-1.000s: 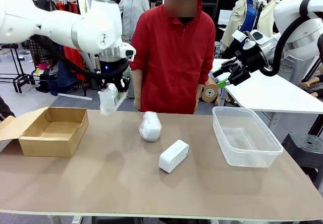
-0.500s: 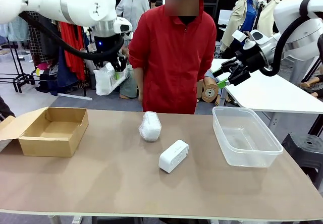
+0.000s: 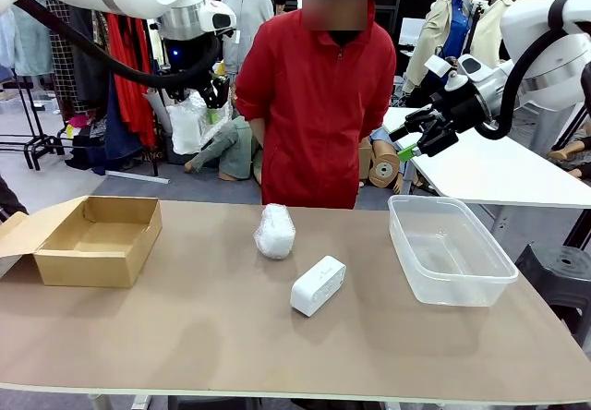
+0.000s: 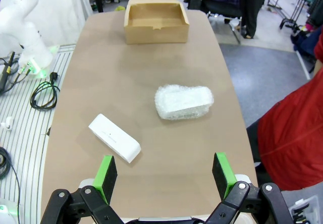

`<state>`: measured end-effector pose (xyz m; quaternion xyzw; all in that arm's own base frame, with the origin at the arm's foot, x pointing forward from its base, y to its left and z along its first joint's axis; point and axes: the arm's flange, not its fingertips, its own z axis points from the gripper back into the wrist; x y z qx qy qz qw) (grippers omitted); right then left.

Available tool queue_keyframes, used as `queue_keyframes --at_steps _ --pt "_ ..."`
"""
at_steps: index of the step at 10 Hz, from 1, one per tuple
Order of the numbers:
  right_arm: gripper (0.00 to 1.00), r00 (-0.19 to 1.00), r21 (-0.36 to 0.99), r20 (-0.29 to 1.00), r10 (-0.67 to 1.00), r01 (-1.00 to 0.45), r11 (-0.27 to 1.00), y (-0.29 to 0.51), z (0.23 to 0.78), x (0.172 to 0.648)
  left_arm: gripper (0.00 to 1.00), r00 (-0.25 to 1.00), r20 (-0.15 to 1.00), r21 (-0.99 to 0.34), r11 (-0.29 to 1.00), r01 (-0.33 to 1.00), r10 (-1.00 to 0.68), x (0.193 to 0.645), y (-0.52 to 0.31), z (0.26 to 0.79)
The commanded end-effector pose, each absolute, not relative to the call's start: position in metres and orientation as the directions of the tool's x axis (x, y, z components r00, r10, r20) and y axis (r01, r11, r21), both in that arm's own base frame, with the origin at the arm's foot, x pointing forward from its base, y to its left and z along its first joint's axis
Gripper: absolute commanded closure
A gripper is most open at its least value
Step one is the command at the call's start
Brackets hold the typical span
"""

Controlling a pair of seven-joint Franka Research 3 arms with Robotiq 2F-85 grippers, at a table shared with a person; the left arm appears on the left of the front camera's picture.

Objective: Separate and place wrapped and unwrapped clocks.
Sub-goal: Pick up the Digital clock indicated by the person, then if the picked Digital clock is wrapped, place it in the Package Box ; if not, place it in the Organizing box.

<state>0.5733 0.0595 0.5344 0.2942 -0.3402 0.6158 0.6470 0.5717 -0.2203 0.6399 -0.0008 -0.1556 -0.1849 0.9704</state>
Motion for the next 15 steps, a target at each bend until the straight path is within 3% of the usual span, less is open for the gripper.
queue_keyframes --at_steps 1,15 --pt "0.00 0.008 -0.041 0.803 0.597 -0.997 0.068 0.0597 0.5365 0.5733 1.00 0.886 0.297 0.060 0.934 0.353 -0.355 0.5740 -0.2188 0.6370" --pt "0.00 0.008 -0.041 0.803 0.597 -0.997 0.068 0.0597 0.5365 0.5733 1.00 0.886 0.297 0.060 0.934 0.353 -0.355 0.5740 -0.2188 0.6370"
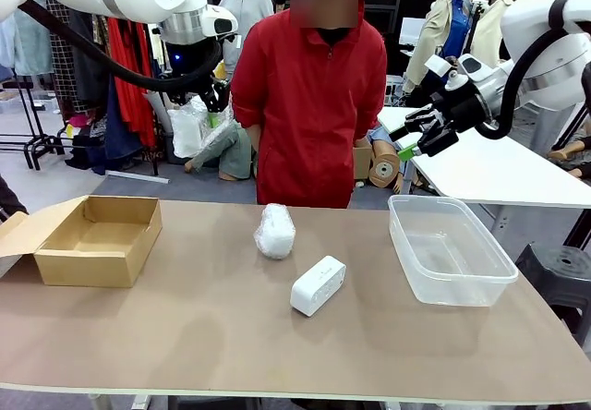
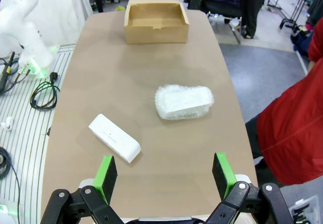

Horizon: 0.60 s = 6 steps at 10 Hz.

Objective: Separate and place wrapped and unwrapped clocks.
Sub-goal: If the picked Digital clock is wrapped, place it in the Package Box ; if not, place it in the Organizing box.

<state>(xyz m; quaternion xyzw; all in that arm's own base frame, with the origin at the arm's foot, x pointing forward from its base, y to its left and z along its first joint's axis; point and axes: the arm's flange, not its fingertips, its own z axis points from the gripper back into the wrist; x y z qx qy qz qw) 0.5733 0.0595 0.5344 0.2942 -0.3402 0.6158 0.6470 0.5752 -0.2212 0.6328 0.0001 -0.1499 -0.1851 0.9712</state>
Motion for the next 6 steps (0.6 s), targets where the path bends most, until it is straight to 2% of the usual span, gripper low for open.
queue_keyframes --at_steps 1,6 --pt "0.00 0.008 -0.041 0.803 0.597 -0.997 0.068 0.0597 0.5365 0.5733 1.00 0.886 0.297 0.060 0.934 0.353 -0.355 0.5740 -0.2188 0.6370" --pt "0.00 0.008 -0.041 0.803 0.597 -0.997 0.068 0.0597 0.5365 0.5733 1.00 0.886 0.297 0.060 0.934 0.353 -0.355 0.5740 -0.2188 0.6370"
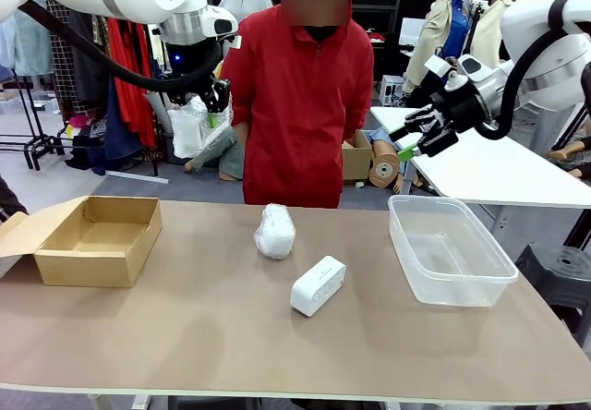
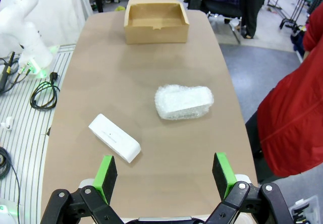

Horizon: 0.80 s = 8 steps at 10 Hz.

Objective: Separate and place wrapped and unwrapped clocks.
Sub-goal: If the picked Digital clock is wrapped, place it in the Package Box ; if not, place it in the Organizing box.

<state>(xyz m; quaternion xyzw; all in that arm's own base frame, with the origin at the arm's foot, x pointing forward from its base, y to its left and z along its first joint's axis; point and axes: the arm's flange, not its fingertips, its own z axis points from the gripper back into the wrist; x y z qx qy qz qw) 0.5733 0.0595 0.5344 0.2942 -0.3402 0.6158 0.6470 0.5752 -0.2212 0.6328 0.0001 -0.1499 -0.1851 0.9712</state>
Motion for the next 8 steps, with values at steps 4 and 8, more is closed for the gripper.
queue_keyframes --at_steps 4,8 --pt "0.00 0.008 -0.041 0.803 0.597 -0.997 0.068 0.060 0.536 0.573 1.00 0.889 0.301 0.068 0.938 0.340 -0.344 0.574 -0.220 0.632" --pt "0.00 0.008 -0.041 0.803 0.597 -0.997 0.068 0.060 0.536 0.573 1.00 0.900 0.308 0.102 0.951 0.290 -0.308 0.583 -0.190 0.630"
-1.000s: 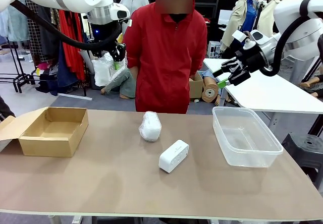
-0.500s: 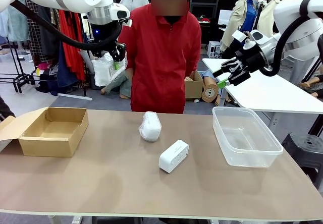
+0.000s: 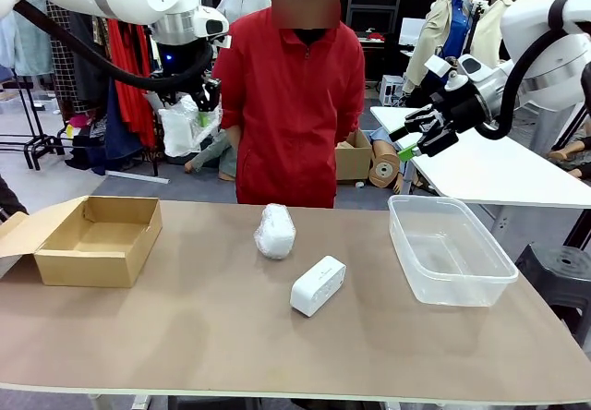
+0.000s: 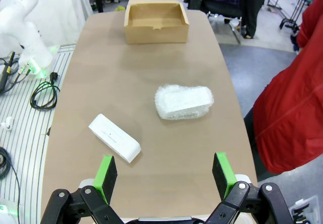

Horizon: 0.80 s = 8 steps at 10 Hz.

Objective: Separate and place wrapped and unwrapped clocks.
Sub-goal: If the picked Digital clock is wrapped, place it in the Package Box ; if not, place it in the Organizing box.

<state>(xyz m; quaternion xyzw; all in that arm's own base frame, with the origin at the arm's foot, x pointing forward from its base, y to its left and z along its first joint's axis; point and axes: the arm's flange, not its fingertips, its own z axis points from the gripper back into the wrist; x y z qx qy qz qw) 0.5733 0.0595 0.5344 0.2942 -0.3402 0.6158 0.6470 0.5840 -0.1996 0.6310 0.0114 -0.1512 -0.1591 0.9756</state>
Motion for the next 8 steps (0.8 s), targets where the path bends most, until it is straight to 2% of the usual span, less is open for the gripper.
queue_keyframes --at_steps 1,6,8 --pt "0.00 0.008 -0.041 0.803 0.597 -0.997 0.068 0.060 0.536 0.573 1.00 0.902 0.325 0.126 0.959 0.255 -0.283 0.585 -0.177 0.626" --pt "0.00 0.008 -0.041 0.803 0.597 -0.997 0.068 0.060 0.536 0.573 1.00 0.914 0.334 0.241 0.958 0.153 -0.230 0.607 -0.115 0.600" --pt "0.00 0.008 -0.041 0.803 0.597 -0.997 0.068 0.060 0.536 0.573 1.00 0.960 0.257 0.236 0.970 0.053 -0.115 0.609 -0.094 0.574"
